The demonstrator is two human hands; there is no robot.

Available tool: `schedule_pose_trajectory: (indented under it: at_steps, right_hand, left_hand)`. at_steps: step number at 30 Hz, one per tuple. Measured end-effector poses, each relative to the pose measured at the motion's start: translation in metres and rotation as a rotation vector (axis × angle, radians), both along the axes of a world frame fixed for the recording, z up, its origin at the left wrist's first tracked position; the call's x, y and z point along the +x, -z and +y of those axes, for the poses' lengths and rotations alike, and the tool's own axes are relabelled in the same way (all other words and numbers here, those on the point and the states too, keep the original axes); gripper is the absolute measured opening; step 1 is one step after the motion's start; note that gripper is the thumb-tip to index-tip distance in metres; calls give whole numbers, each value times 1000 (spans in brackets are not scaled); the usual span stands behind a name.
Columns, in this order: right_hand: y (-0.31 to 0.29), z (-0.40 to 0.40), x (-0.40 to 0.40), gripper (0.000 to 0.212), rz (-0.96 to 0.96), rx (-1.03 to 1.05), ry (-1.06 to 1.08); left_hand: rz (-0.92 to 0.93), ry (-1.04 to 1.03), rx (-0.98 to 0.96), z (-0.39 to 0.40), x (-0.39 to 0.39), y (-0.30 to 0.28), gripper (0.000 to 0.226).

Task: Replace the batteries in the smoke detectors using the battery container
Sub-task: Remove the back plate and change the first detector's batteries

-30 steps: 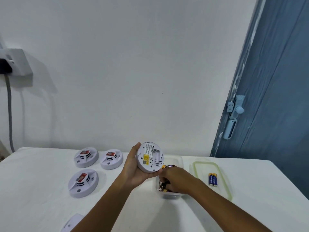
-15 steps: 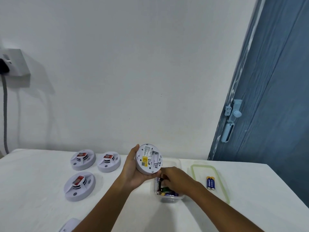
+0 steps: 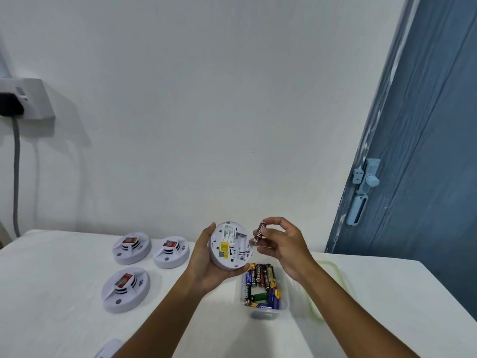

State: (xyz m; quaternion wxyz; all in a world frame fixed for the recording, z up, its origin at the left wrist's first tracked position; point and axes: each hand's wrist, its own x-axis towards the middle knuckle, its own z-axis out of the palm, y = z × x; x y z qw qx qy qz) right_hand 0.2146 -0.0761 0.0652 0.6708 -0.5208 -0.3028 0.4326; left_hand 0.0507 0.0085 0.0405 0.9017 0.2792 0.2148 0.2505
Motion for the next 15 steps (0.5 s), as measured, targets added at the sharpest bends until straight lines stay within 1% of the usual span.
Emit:
schedule_pose_trajectory:
  at_steps: [3,5,7,11,12,13,15]
  right_hand:
    - [-3,1,-3,17,55,-29,-60]
    - [-4,0,-5,26,-11,-72,-90]
    - [-4,-1,-7,28,-185,-100,-67]
    - [-2,0,-10,11,-580,-91,7]
    - [-2,1,-11,10,-659,-92,11]
    - [-1,2,-11,11,-711,-92,22]
    - [0,5,-10,21,-704,-74,46]
  left_hand:
    - [13,-9,9,0,1,-1,54]
    - [18,-5,15,0,1,-1,56]
    - [24,-9,24,1,0,0,56]
    - [32,-4,34,3,-1,2,56]
    - [31,-1,32,3,-1,2,56]
    - [32,1,29,3,-1,2,55]
    - [33,7,22,2,-1,2,55]
